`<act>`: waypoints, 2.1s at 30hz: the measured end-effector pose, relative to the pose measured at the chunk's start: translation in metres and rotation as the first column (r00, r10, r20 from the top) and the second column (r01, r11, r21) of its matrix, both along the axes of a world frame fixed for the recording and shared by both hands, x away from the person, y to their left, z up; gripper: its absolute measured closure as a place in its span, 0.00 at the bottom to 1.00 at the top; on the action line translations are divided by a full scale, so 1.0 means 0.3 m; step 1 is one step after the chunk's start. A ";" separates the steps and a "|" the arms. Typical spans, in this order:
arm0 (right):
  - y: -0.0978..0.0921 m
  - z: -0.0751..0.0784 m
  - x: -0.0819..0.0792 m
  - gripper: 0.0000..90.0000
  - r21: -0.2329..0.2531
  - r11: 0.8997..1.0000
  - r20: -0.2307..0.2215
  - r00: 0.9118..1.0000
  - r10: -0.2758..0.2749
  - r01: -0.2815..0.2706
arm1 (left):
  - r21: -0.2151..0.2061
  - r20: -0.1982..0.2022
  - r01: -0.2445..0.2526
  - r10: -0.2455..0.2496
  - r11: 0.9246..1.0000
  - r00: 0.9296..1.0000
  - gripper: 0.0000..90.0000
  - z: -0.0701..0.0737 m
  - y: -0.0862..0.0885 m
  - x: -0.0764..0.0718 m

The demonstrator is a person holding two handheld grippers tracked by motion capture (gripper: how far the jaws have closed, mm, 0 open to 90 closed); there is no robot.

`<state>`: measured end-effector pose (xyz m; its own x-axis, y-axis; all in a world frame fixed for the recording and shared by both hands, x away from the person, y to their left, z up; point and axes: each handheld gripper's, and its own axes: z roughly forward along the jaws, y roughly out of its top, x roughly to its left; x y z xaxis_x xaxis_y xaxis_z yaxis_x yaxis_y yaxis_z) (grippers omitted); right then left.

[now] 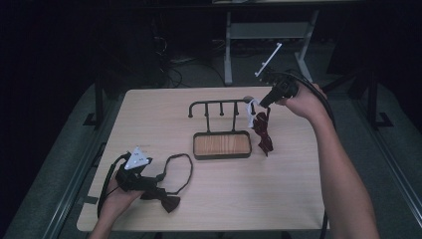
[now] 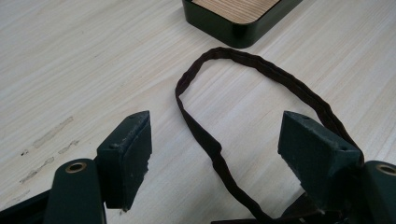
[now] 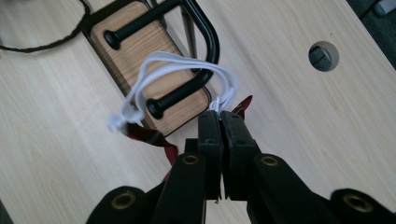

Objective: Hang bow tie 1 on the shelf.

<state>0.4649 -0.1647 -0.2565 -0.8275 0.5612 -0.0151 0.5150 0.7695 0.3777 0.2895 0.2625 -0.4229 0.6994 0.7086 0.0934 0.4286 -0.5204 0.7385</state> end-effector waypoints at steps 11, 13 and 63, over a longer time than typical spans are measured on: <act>0.000 0.008 0.008 0.97 0.005 1.000 0.023 1.000 -0.017 0.016 | 0.002 -0.002 0.006 -0.006 1.000 1.000 0.29 0.000 -0.002 0.000; -0.003 0.005 0.015 0.97 0.006 1.000 0.020 0.999 -0.026 0.026 | -0.001 -0.003 0.005 -0.005 1.000 1.000 0.29 0.001 -0.001 -0.001; -0.128 -0.231 -0.151 0.66 0.156 0.987 -0.059 0.997 0.042 -0.032 | -0.009 -0.089 0.004 -0.005 1.000 0.996 0.30 -0.005 -0.010 0.028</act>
<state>0.4196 -0.2031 -0.3257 -0.8445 0.5216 0.1216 0.5133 0.7234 0.4619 0.2977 0.2595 -0.4243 0.7079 0.7059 0.0244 0.4905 -0.5162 0.7021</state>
